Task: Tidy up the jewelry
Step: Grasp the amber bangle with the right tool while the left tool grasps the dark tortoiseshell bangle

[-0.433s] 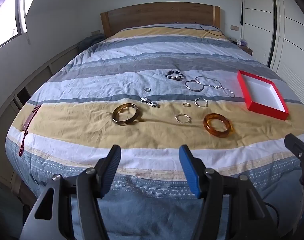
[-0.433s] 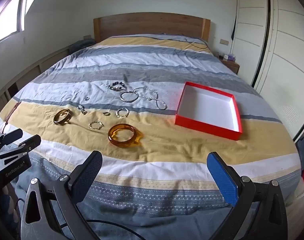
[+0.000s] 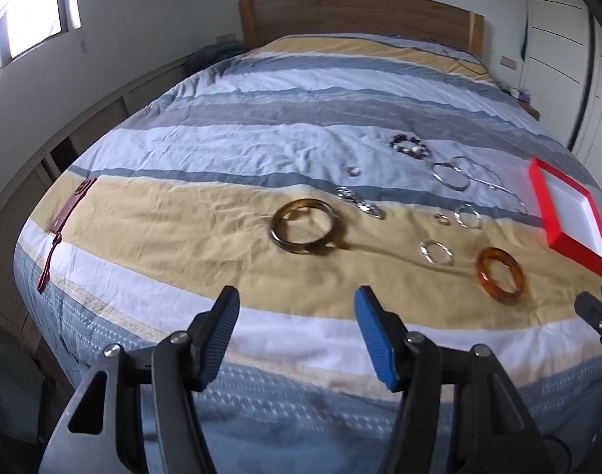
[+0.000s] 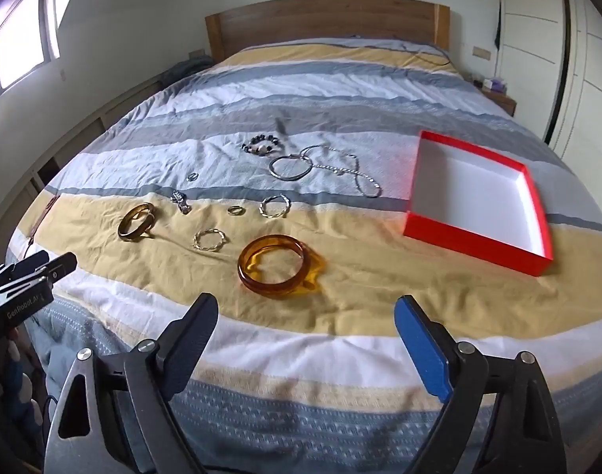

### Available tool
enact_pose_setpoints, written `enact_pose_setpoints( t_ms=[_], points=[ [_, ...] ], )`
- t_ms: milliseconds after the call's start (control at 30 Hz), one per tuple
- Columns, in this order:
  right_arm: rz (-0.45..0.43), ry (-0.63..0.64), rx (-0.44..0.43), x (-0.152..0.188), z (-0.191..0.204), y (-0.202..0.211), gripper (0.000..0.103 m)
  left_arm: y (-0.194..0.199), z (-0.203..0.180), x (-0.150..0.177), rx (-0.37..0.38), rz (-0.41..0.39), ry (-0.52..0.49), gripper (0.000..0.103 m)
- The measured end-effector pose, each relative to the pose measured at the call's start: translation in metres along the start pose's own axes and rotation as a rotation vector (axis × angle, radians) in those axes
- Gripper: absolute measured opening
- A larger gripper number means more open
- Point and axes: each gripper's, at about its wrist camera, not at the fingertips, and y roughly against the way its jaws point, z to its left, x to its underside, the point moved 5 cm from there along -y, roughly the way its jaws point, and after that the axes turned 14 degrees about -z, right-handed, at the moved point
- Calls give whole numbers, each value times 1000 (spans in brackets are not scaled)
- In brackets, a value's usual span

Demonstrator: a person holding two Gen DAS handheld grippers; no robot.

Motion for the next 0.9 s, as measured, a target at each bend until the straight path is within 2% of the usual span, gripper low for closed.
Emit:
enact_pose_setpoints(
  t_ms=[167,233,300,500,633,700,867,900],
  points=[
    [41,10,-26,-4,7,-37,79,-51,14,-15,-9,49,17,58],
    [66,6,-31,-4,8,-57,71,-71,18,-20,-23,58,31,58],
    [92,-7,-37,-3,6,-74,66,-93,23,-24,-19,81,59,58],
    [153,-34,-45,3,-1,-117,57,-153,32,-10,-43,167,98,58],
    [192,-40,-58,12,-4,-136,45,-174,34,4,-39,211,119,58],
    [198,-36,-65,15,-3,-141,44,-180,34,7,-42,222,120,59],
    [192,6,-66,20,2,-149,38,-196,35,6,-47,233,121,69],
    [186,21,-66,20,4,-151,32,-198,34,5,-58,223,119,69]
  ],
)
